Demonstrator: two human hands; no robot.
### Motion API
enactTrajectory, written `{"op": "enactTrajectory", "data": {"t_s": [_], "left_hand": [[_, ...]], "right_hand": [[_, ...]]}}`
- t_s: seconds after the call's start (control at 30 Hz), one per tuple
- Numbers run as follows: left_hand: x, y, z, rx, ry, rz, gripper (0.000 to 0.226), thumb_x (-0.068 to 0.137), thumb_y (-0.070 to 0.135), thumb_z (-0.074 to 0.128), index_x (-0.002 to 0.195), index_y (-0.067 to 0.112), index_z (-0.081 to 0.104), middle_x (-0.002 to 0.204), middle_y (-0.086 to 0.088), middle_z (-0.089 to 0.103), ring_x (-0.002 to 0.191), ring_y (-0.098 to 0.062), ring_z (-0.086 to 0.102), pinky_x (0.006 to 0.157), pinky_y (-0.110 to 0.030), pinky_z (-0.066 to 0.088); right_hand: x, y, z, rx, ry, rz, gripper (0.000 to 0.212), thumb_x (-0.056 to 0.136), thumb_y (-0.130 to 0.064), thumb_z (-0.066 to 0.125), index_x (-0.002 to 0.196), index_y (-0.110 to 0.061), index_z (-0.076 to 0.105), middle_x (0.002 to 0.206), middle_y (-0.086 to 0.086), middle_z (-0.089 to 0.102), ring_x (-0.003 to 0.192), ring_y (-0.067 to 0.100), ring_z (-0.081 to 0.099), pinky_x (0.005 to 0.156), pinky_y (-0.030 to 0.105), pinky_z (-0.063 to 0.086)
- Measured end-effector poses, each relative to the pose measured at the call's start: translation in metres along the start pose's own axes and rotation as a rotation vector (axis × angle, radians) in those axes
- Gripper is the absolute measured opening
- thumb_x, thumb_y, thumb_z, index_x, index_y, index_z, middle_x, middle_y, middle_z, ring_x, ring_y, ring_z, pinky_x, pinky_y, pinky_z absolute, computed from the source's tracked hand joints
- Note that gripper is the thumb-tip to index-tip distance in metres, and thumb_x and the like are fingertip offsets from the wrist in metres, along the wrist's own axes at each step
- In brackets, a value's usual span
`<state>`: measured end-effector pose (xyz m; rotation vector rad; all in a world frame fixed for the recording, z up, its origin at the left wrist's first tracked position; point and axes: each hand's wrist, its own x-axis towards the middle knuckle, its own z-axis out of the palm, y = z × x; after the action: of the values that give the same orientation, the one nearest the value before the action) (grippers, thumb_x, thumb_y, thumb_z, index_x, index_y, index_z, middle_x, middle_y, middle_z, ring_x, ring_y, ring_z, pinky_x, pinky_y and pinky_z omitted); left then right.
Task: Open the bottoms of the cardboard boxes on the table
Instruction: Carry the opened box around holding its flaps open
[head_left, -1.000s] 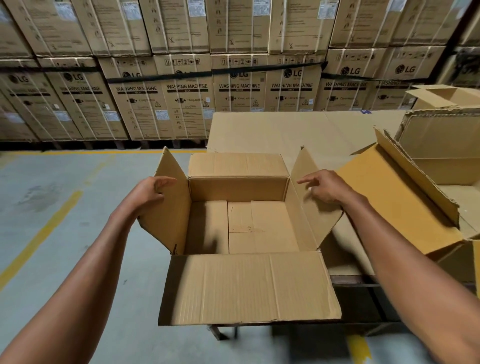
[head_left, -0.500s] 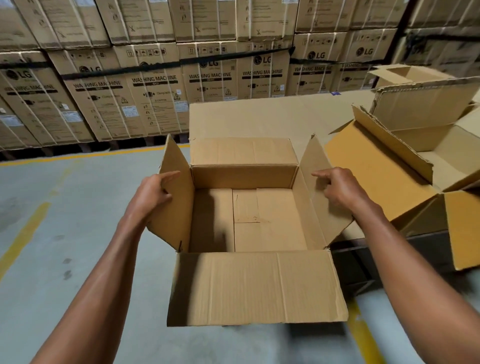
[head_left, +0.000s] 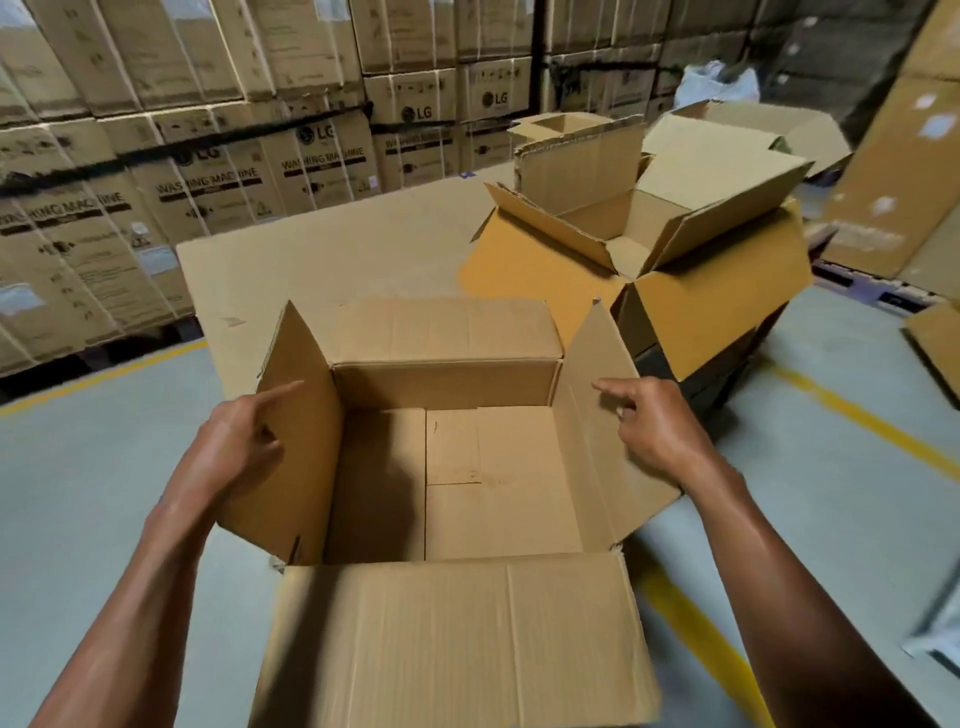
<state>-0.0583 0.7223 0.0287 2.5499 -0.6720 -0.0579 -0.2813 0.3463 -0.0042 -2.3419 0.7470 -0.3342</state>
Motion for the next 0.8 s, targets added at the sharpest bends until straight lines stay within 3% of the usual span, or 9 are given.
{"op": "enactTrajectory", "data": {"t_s": [0.1,0.23,0.33,0.47,0.53,0.6,0.67,0.73,0.8], "left_hand": [[-0.023,0.026,0.013,-0.002,-0.020,0.039,0.074,0.082,-0.014,0.059,0.141,0.031,0.053,0.069,-0.006,0.059,0.052,-0.008,0.046,0.047,-0.024,0.036],[-0.067,0.073,0.037,-0.052,-0.074,0.116,0.074,0.084,-0.017,0.060,0.144,0.025,0.050,0.072,-0.006,0.055,0.051,-0.008,0.044,0.047,-0.022,0.035],[-0.104,0.099,0.056,-0.081,-0.105,0.155,0.076,0.083,-0.018,0.057,0.146,0.025,0.049,0.086,-0.013,0.064,0.050,-0.011,0.050,0.048,-0.018,0.041],[-0.145,0.134,0.094,-0.220,-0.194,0.202,0.080,0.081,-0.020,0.052,0.146,0.028,0.049,0.083,-0.009,0.069,0.037,-0.003,0.046,0.036,-0.016,0.037],[-0.156,0.153,0.112,-0.267,-0.246,0.219,0.081,0.082,-0.020,0.051,0.147,0.029,0.046,0.118,-0.007,0.066,0.050,0.001,0.052,0.043,-0.018,0.044],[-0.163,0.174,0.129,-0.327,-0.299,0.244,0.080,0.086,-0.018,0.051,0.149,0.030,0.043,0.145,-0.004,0.049,0.084,-0.001,0.060,0.059,-0.020,0.054],[-0.167,0.199,0.148,-0.339,-0.350,0.288,0.077,0.087,-0.015,0.052,0.150,0.030,0.042,0.152,-0.007,0.044,0.106,-0.010,0.059,0.068,-0.018,0.054],[-0.167,0.227,0.172,-0.291,-0.380,0.341,0.078,0.087,-0.013,0.053,0.149,0.034,0.043,0.152,-0.007,0.046,0.118,-0.022,0.059,0.061,-0.014,0.050],[-0.162,0.254,0.194,-0.287,-0.402,0.392,0.079,0.086,-0.013,0.052,0.147,0.037,0.043,0.152,-0.006,0.046,0.125,-0.020,0.054,0.063,-0.013,0.048]], "right_hand": [[-0.042,0.031,-0.017,0.009,0.032,0.040,0.058,0.091,0.012,0.054,0.138,-0.021,0.060,0.141,0.001,0.059,0.132,0.016,0.052,0.107,0.023,0.039],[-0.109,0.077,-0.046,0.020,0.071,0.111,0.057,0.090,0.010,0.058,0.138,-0.023,0.060,0.139,-0.001,0.060,0.132,0.018,0.052,0.110,0.032,0.042],[-0.160,0.112,-0.070,0.014,0.105,0.157,0.059,0.090,0.011,0.057,0.137,-0.023,0.061,0.139,0.000,0.061,0.131,0.020,0.053,0.106,0.032,0.045],[-0.226,0.166,-0.105,-0.004,0.148,0.270,0.057,0.090,0.010,0.053,0.136,-0.022,0.063,0.137,0.000,0.062,0.129,0.022,0.055,0.103,0.029,0.045],[-0.254,0.189,-0.123,-0.015,0.162,0.317,0.056,0.089,0.011,0.052,0.133,-0.021,0.065,0.136,0.001,0.064,0.128,0.021,0.056,0.102,0.027,0.044],[-0.281,0.208,-0.142,-0.020,0.183,0.361,0.056,0.088,0.013,0.053,0.132,-0.019,0.065,0.135,0.003,0.064,0.128,0.020,0.056,0.101,0.024,0.042],[-0.308,0.223,-0.163,-0.023,0.219,0.412,0.056,0.088,0.013,0.052,0.134,-0.018,0.065,0.134,0.002,0.064,0.129,0.020,0.056,0.099,0.021,0.040],[-0.331,0.236,-0.182,-0.039,0.256,0.452,0.057,0.088,0.013,0.052,0.134,-0.018,0.064,0.134,0.001,0.064,0.129,0.021,0.055,0.098,0.019,0.037],[-0.347,0.248,-0.199,-0.050,0.291,0.480,0.057,0.089,0.014,0.052,0.135,-0.017,0.063,0.136,0.001,0.063,0.131,0.021,0.054,0.099,0.020,0.036]]}}
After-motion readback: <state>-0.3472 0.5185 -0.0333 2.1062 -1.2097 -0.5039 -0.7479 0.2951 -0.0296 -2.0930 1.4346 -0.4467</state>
